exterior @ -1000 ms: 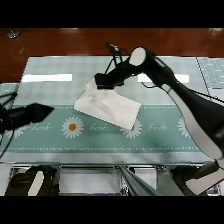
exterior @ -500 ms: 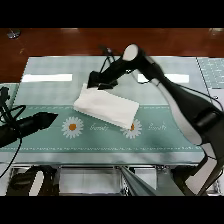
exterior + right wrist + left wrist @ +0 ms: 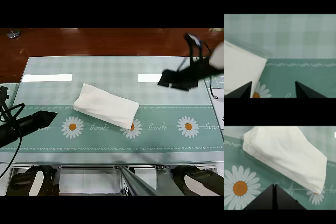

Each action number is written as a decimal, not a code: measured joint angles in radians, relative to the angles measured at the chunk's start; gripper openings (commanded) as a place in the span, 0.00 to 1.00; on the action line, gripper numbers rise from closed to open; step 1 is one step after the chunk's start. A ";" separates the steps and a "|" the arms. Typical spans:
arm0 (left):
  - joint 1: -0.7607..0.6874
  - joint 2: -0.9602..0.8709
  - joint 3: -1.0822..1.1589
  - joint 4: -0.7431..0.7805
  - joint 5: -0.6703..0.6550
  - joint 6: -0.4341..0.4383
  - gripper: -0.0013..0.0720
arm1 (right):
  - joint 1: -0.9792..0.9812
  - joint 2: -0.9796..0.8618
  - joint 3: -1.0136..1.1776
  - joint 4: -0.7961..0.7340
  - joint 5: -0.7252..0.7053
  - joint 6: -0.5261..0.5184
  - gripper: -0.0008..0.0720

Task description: Fold the shirts.

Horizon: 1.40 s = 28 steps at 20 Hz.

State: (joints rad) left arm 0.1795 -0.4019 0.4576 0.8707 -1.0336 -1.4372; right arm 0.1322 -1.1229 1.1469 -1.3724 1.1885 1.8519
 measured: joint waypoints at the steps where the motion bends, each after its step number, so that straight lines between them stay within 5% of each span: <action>1: 0.000 0.000 0.000 0.000 0.000 0.000 0.04 | -0.011 0.060 -0.140 0.031 -0.085 0.042 0.86; 3: 0.000 0.000 0.000 0.000 0.002 0.000 0.04 | -0.010 0.126 -0.370 0.171 -0.255 0.069 0.86; 6: 0.000 0.000 0.000 -0.003 0.005 0.000 0.04 | 0.037 0.083 -0.530 0.417 -0.400 -0.026 0.86; 11: 0.000 0.000 0.000 -0.003 0.003 0.000 0.04 | 0.085 -0.171 -0.474 0.657 -0.375 -0.211 0.84; 12: 0.000 0.000 0.000 -0.003 0.003 0.000 0.04 | 0.098 -0.222 -0.438 0.684 -0.351 -0.233 0.73; 13: 0.000 0.000 0.000 -0.003 0.003 0.000 0.04 | 0.114 -0.268 -0.404 0.704 -0.333 -0.246 0.54; 14: 0.000 0.000 0.000 -0.003 0.003 0.000 0.04 | 0.132 -0.311 -0.367 0.706 -0.311 -0.259 0.23; 15: 0.000 0.000 0.000 -0.003 0.003 0.000 0.04 | 0.148 -0.349 -0.328 0.705 -0.301 -0.270 0.08; 21: 0.000 0.000 0.000 -0.003 0.005 0.000 0.04 | 0.216 -0.452 0.066 0.655 -0.203 -0.340 0.07; 28: 0.000 0.000 0.000 -0.003 0.006 0.000 0.04 | 0.174 -0.467 0.623 0.321 0.040 -0.225 0.07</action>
State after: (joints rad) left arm 0.1795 -0.4019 0.4576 0.8673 -1.0279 -1.4372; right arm 0.3065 -1.5898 1.7695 -1.0515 1.2285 1.6268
